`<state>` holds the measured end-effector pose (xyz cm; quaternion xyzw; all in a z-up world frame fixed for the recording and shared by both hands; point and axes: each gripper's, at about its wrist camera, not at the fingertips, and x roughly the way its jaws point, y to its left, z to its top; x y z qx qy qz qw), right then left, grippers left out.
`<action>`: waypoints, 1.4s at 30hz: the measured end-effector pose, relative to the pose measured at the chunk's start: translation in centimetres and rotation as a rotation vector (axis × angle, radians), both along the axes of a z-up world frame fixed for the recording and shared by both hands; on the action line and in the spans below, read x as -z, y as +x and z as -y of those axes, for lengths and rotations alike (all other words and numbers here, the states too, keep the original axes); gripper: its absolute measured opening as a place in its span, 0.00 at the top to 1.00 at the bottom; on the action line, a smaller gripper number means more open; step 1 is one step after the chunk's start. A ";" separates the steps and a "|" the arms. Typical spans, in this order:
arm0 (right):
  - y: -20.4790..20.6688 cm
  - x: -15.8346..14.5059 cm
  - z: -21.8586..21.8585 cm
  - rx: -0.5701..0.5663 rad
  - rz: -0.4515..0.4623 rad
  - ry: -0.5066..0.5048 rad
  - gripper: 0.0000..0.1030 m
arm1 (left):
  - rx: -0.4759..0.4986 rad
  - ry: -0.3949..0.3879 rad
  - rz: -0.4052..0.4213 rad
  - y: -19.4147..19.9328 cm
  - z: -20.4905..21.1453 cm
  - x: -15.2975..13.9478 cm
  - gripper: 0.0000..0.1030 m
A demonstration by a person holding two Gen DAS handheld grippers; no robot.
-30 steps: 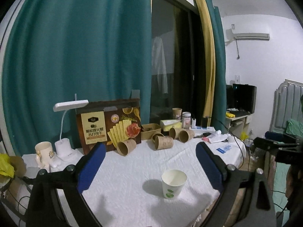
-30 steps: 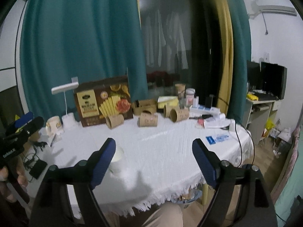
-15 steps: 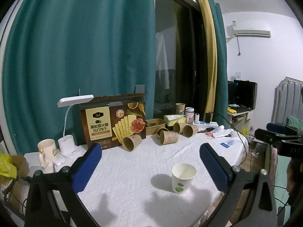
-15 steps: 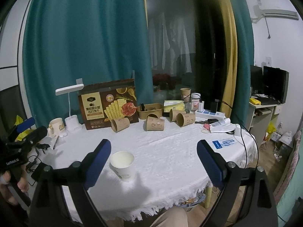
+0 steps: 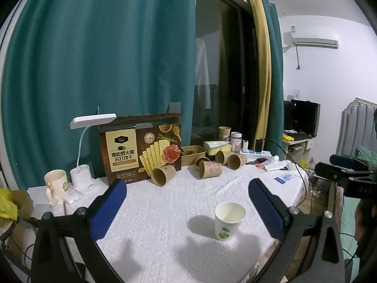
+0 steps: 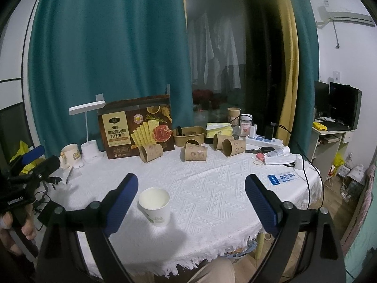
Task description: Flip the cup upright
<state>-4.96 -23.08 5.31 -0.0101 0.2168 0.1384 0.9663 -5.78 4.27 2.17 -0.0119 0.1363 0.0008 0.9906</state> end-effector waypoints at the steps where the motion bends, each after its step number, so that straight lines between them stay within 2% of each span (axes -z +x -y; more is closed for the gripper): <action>1: 0.0 0.1 0.0 0.000 -0.001 0.000 0.12 | 0.000 0.001 -0.001 0.0 0.0 0.0 0.00; 42: 0.2 0.9 0.0 -0.008 -0.006 0.003 0.12 | 0.004 0.010 -0.004 0.2 0.5 0.3 0.00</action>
